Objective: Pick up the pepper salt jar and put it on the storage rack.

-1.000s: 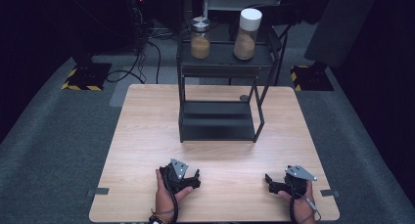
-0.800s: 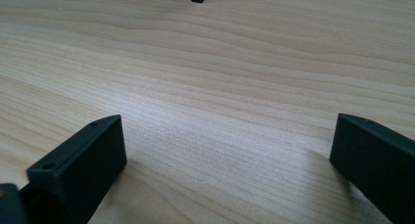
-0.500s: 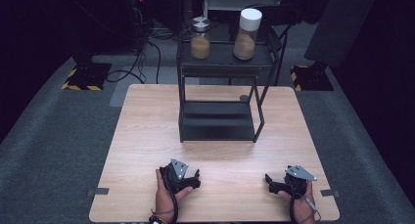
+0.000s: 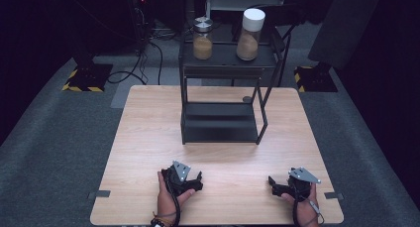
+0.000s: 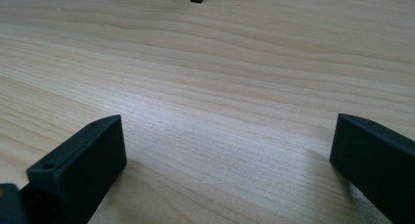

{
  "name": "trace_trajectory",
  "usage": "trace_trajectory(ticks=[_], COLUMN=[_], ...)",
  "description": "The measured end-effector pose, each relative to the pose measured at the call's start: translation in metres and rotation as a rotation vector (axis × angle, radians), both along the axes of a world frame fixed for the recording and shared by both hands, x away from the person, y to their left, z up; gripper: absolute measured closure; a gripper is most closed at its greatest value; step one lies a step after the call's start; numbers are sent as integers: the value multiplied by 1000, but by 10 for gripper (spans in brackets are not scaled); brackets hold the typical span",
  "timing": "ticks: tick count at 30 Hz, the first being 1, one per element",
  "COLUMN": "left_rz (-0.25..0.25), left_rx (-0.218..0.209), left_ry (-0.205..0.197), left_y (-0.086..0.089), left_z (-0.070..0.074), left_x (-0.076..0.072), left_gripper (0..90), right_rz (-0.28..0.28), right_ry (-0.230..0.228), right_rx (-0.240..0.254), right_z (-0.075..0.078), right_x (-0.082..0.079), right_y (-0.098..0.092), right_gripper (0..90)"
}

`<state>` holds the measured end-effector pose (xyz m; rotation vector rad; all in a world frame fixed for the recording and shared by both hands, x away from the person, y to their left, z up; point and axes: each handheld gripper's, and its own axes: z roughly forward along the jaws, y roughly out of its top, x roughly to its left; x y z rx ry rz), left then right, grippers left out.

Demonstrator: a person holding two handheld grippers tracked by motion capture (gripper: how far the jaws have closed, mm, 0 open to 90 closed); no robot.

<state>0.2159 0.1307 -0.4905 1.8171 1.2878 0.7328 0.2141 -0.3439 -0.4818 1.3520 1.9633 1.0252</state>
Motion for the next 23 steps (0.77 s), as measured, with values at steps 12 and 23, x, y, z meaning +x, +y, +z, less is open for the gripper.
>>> trace_trajectory(ticks=[12, 23], left_rz=[0, -4], left_rx=[2, 9], left_ry=[-1, -5], left_y=[0, 0], left_z=[0, 0], left_x=[0, -1], left_gripper=[31, 31], right_rz=[-3, -5], right_ry=[0, -4], right_rx=[0, -5], right_z=[0, 0], right_x=[0, -1], right_y=[0, 2], right_gripper=[0, 0])
